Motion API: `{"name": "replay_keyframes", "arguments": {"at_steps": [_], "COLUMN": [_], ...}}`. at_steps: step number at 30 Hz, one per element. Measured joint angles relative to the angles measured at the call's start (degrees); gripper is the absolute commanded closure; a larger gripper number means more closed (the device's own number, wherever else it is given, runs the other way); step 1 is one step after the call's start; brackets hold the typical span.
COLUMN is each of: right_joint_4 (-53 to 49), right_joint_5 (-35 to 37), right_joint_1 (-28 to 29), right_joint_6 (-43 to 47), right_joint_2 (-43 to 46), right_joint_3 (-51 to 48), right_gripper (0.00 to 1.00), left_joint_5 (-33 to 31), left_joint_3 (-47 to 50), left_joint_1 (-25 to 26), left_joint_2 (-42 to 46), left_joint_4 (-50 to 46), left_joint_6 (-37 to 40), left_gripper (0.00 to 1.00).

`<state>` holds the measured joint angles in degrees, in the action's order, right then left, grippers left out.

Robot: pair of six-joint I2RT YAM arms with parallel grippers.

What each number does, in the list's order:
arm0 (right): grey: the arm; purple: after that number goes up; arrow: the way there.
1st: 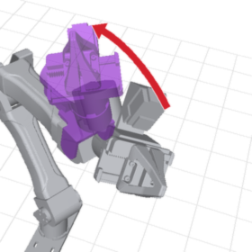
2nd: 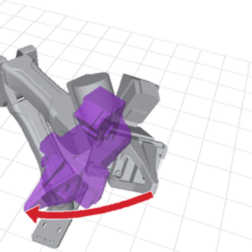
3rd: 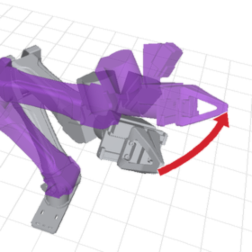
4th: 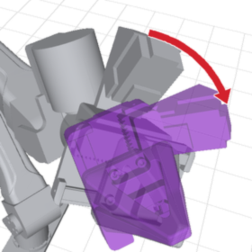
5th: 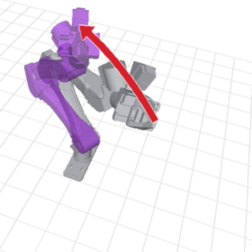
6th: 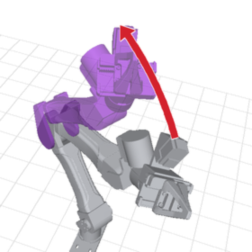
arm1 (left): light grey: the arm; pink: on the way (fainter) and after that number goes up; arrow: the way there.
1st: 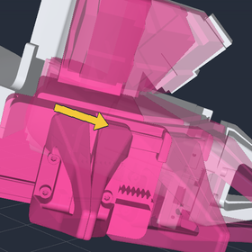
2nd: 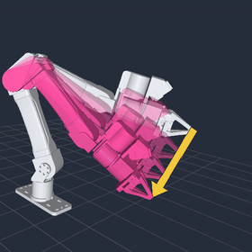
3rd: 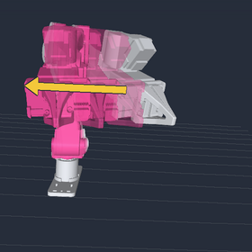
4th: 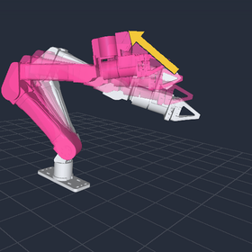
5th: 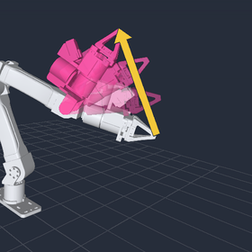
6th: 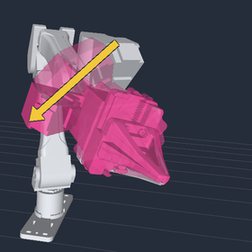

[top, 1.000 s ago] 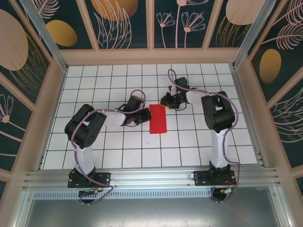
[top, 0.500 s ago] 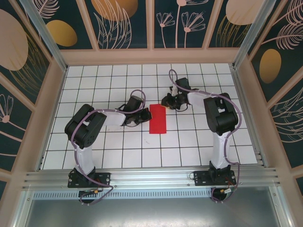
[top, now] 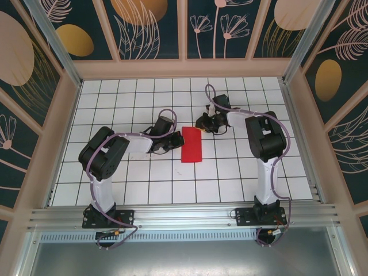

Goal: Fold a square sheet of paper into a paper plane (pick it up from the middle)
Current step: Fold the square sheet of paper in half at the center of the table.

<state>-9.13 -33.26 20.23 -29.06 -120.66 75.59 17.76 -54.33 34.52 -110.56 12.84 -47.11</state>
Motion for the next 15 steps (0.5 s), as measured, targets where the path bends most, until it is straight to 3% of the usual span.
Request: {"name": "replay_keyframes", "arguments": {"at_steps": [15], "right_joint_4": [2.1], "right_joint_5": [-1.2], "right_joint_1": [2.0], "right_joint_6": [-1.9], "right_joint_2": [7.1], "right_joint_3": [-7.6], "right_gripper": [0.79], "left_joint_5": [0.0], "left_joint_3": [0.0], "left_joint_1": [0.0], "left_joint_2": [0.0], "left_joint_4": [0.0], "left_joint_6": [0.0], "left_gripper": [1.0]}}
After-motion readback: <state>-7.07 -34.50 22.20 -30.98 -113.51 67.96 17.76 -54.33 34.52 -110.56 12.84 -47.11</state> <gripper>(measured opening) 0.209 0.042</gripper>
